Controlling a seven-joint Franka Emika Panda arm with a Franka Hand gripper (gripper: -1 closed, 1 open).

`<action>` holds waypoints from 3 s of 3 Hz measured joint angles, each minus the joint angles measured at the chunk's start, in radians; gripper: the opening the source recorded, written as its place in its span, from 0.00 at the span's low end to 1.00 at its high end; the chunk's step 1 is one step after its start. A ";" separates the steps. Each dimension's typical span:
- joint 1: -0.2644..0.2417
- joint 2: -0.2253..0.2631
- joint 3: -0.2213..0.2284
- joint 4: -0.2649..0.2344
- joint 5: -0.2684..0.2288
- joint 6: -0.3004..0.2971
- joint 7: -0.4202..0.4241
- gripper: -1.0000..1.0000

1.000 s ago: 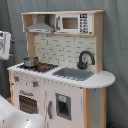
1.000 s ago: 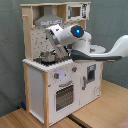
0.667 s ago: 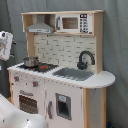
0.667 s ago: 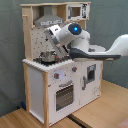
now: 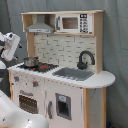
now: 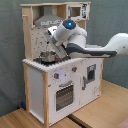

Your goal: Play with the kitchen

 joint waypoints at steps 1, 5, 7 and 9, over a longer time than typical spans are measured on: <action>-0.046 0.000 0.013 0.032 0.066 -0.060 -0.032 1.00; -0.299 0.000 0.163 0.203 0.283 -0.270 -0.127 1.00; -0.400 0.000 0.271 0.292 0.313 -0.345 -0.157 1.00; -0.455 0.001 0.344 0.317 0.322 -0.374 -0.163 0.00</action>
